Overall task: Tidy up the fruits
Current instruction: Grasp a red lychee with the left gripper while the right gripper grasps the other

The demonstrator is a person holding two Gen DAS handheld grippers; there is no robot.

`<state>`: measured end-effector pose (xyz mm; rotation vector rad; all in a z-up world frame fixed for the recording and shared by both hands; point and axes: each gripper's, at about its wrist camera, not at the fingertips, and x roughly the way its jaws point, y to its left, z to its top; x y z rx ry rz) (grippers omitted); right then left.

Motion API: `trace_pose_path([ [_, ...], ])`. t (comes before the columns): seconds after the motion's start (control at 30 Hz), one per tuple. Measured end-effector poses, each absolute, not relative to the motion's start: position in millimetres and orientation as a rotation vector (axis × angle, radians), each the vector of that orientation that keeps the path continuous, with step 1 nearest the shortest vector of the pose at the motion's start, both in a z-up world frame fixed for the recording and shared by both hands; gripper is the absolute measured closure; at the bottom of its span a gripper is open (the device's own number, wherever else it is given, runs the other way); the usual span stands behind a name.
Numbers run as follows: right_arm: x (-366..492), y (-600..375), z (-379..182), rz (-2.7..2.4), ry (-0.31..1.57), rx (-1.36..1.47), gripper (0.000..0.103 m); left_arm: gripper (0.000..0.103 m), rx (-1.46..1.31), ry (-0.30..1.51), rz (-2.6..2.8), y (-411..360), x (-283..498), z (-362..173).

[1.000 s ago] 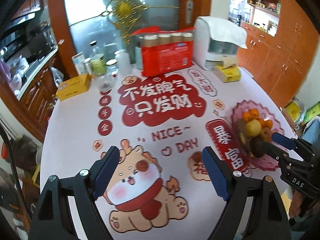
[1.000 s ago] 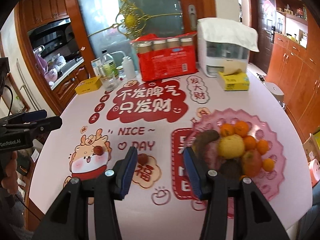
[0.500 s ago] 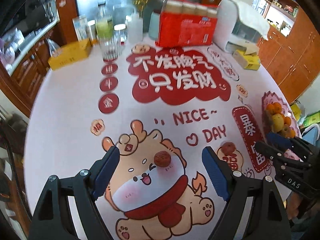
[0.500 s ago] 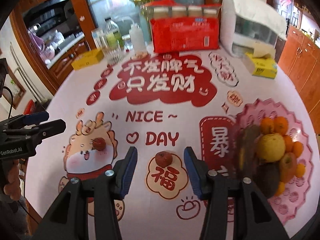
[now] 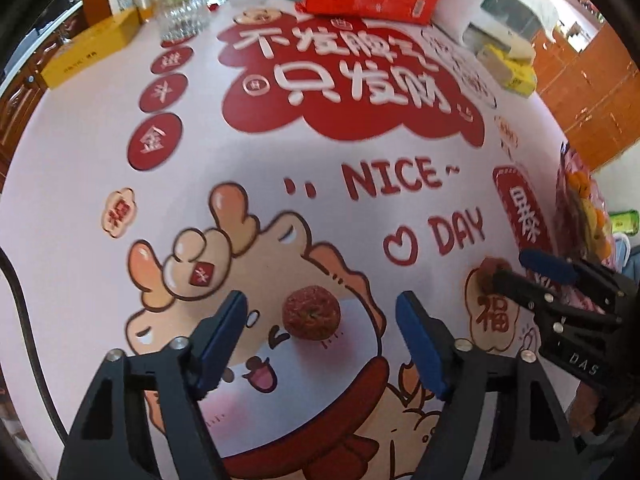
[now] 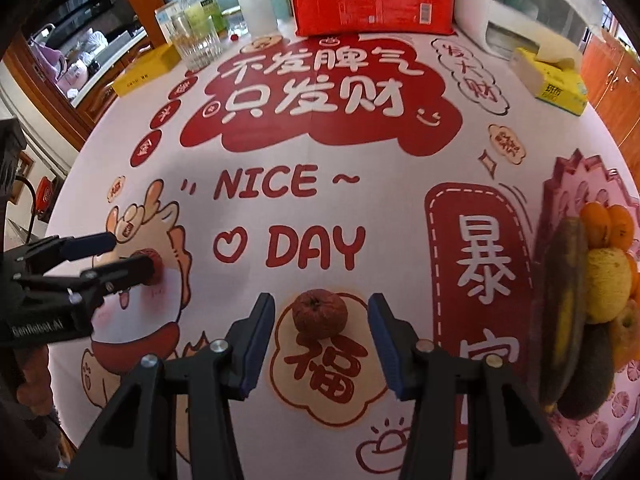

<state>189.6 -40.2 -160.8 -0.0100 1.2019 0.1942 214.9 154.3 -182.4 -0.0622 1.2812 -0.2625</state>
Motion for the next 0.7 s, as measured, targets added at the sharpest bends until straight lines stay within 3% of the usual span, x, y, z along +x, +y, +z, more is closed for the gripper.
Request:
trace_pose_path([
  [0.33,195.1,-29.4,-177.7,0.202,1.251,-0.056,0.054,0.058,-0.071,1.323,-0.274,151.2,212.1,-195.3],
  [0.47,195.6,-30.3,-184.8,0.191,1.271,-0.070,0.067,0.072,-0.063,1.337,-0.270,150.7,210.5,-197.8],
  [0.7,187.7,-31.2,-181.3,0.201,1.269,-0.068,0.072,0.074,-0.033,1.313,-0.291,137.8,205.7,-190.8],
])
